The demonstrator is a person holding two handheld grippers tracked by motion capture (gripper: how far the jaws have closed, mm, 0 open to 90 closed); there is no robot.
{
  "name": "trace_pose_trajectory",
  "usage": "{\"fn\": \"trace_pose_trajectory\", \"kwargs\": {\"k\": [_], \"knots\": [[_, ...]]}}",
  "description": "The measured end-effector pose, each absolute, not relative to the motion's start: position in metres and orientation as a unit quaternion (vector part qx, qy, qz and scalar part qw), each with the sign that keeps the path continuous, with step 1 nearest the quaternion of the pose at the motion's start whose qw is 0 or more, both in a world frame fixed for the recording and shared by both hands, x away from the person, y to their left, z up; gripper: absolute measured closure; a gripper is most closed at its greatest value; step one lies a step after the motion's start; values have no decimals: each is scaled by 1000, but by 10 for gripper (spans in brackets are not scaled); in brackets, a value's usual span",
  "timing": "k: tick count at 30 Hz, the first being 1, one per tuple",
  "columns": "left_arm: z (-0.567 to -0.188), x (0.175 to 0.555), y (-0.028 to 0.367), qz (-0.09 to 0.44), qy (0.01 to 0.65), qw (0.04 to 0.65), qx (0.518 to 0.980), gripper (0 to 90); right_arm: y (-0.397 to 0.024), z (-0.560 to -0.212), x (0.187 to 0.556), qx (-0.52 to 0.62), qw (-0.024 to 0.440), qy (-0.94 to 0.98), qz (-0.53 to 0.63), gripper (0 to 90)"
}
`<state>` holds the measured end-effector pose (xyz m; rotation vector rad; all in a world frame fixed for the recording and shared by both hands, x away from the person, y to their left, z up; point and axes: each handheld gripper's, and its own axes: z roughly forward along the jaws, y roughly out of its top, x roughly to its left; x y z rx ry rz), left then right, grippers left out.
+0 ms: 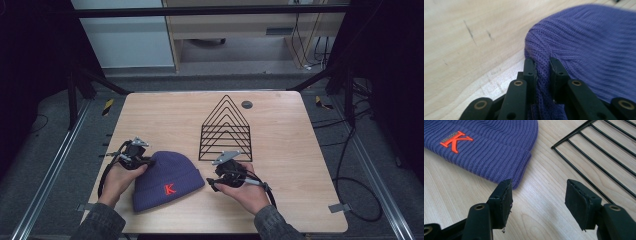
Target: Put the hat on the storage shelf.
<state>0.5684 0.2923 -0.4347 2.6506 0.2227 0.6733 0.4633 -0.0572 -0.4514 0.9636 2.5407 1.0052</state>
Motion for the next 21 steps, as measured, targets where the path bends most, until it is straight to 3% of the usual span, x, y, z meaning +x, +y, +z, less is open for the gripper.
{"fn": "trace_pose_trajectory", "kwargs": {"k": [11,21], "knots": [[-380,504,265,298,171,266,901,786,-79,-454,453,339,131,861,355,338],[-330,468,238,345,148,283,882,790,-86,-449,442,337,148,853,370,271]]}}
